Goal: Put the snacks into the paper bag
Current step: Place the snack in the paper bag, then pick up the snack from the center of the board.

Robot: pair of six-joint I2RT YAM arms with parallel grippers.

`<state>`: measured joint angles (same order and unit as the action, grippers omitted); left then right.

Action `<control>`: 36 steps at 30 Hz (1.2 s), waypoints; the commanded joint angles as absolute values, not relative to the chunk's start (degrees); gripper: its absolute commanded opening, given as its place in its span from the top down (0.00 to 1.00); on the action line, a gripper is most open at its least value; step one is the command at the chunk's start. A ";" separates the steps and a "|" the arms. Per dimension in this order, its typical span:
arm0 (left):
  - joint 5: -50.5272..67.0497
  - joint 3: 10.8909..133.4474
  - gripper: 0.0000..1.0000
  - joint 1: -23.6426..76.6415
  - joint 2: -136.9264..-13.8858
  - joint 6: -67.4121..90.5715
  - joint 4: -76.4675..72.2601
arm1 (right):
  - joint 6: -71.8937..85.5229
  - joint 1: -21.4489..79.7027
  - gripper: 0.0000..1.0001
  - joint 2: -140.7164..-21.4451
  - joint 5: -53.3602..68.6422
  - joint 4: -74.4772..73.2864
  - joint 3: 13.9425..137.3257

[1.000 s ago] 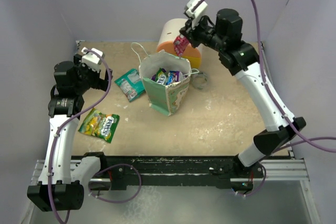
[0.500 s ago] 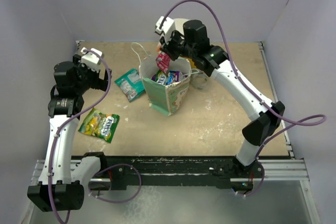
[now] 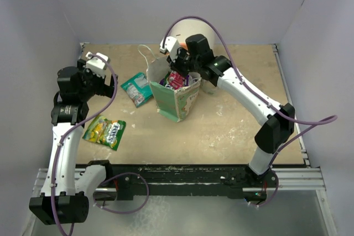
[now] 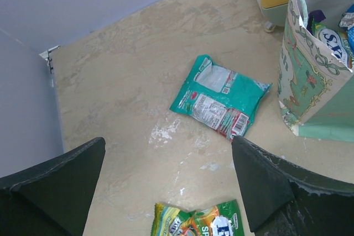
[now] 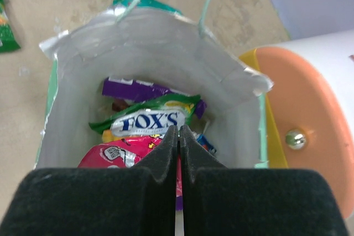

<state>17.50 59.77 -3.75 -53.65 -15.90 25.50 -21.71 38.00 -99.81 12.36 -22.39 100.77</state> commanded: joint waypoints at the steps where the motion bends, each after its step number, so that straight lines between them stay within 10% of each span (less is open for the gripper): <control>1: 17.40 59.32 0.01 -4.31 -52.36 -16.36 23.91 | -23.43 38.37 1.00 -97.50 11.31 -23.55 98.69; 18: 16.38 60.57 0.01 -4.39 -54.99 -18.35 29.00 | -23.82 38.41 0.59 -92.54 11.98 -25.75 101.28; 36: 11.70 55.59 0.01 -5.39 -58.84 -27.58 37.45 | -21.36 33.77 0.52 -79.79 12.25 -24.86 96.84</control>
